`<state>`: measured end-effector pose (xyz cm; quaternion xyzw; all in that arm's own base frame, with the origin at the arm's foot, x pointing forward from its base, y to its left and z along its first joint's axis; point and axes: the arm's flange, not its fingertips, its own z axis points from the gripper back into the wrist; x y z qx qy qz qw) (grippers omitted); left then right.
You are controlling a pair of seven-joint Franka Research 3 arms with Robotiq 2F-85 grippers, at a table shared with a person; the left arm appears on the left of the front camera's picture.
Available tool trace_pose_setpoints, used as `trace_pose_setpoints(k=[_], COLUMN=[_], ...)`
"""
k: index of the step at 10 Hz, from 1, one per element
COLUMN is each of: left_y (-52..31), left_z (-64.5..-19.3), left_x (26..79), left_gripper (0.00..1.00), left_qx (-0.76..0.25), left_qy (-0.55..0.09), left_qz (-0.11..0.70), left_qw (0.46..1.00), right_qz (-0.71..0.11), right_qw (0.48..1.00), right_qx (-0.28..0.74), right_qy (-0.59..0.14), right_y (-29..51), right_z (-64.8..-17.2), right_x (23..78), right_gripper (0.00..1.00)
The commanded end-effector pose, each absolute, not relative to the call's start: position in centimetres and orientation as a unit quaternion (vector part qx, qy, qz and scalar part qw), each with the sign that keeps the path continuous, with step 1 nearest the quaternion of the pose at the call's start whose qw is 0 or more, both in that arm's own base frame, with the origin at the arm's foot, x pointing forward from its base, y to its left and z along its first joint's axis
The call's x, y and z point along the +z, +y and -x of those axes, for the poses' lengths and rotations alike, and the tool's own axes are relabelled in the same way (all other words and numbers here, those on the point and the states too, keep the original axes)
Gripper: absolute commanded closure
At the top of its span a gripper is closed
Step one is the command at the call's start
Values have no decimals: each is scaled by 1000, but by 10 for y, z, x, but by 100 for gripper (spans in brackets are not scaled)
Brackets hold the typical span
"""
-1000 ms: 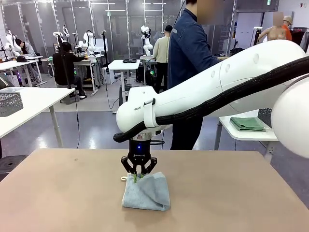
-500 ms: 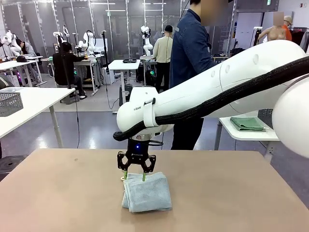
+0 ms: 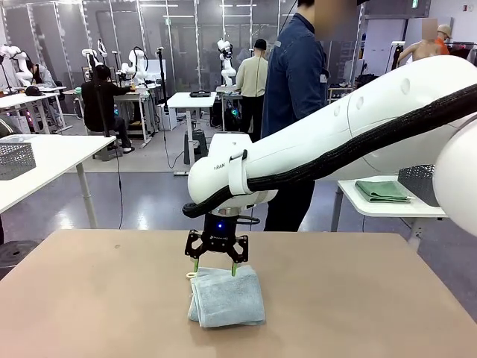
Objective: Fold the towels and place them in the basket.
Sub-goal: When a person lays out a Towel with hook on the table, fold it in half twice, then place the folded Towel with hook on the right side of the table.
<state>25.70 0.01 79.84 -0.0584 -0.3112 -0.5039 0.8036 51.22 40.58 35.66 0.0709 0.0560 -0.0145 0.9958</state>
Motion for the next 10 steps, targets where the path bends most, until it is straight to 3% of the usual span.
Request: trace_pose_setpoints(k=[1,10], left_y=[-1,-1], left_z=[-257,-257], left_x=[797,797], left_gripper=[0,0], left_qx=[-503,-503], left_qy=[-313,-313], left_qz=[57,57], left_qw=[803,803], right_qz=[-73,-73], right_qw=[996,996], right_qx=[-19,-19], right_qy=[57,57], right_y=[412,412], right_z=[-510,-510], right_x=[358,358], right_gripper=[0,0])
